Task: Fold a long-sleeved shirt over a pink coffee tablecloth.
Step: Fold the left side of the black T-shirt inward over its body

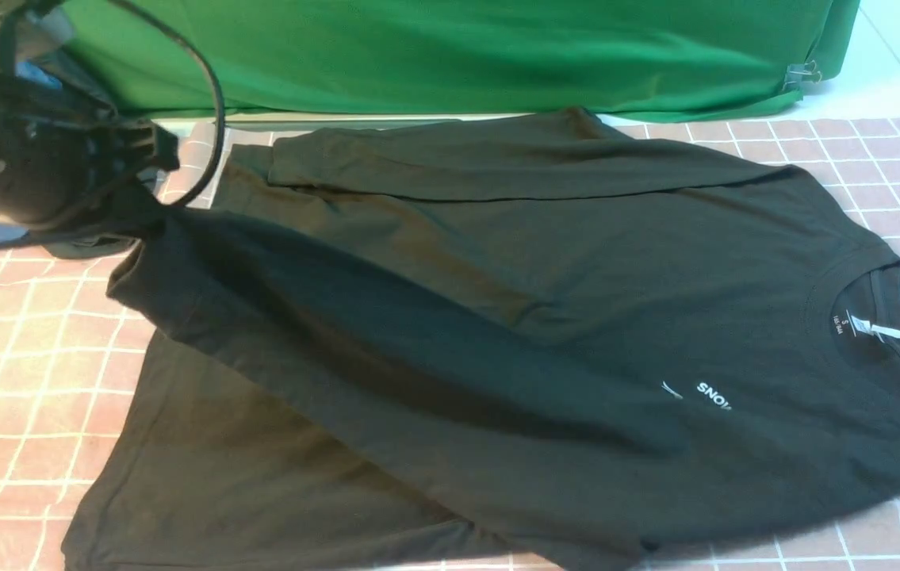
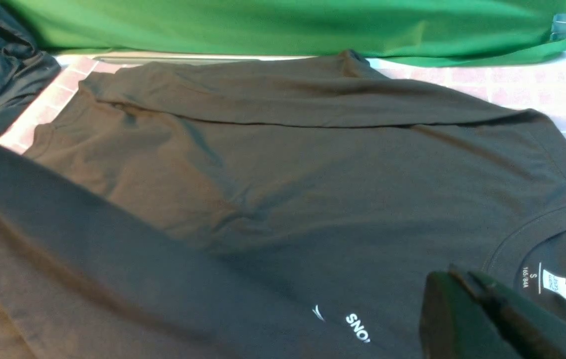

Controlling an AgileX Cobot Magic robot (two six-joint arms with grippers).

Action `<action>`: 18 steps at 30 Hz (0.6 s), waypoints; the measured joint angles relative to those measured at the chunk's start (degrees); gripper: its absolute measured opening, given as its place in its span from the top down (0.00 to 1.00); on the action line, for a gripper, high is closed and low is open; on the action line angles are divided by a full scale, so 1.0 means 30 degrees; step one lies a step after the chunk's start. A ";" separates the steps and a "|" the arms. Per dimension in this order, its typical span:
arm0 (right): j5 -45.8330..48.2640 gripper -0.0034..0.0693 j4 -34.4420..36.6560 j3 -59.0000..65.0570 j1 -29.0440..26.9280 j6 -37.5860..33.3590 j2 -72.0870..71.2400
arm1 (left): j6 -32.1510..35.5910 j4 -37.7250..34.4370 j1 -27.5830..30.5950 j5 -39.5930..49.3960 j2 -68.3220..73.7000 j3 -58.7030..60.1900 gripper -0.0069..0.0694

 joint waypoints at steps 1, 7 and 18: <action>-0.0016 0.90 0.0000 0.0000 0.0000 0.0000 0.0000 | 0.0000 0.0063 0.0000 0.0000 0.0255 -0.0132 0.87; -0.0037 0.90 0.0000 0.0000 0.0000 0.0000 0.0000 | -0.0880 0.1903 -0.0027 -0.0685 0.2856 -0.1014 0.87; -0.0037 0.90 0.0017 0.0000 0.0000 0.0000 0.0000 | -0.0918 0.2305 -0.0027 -0.3773 0.4847 -0.1079 0.87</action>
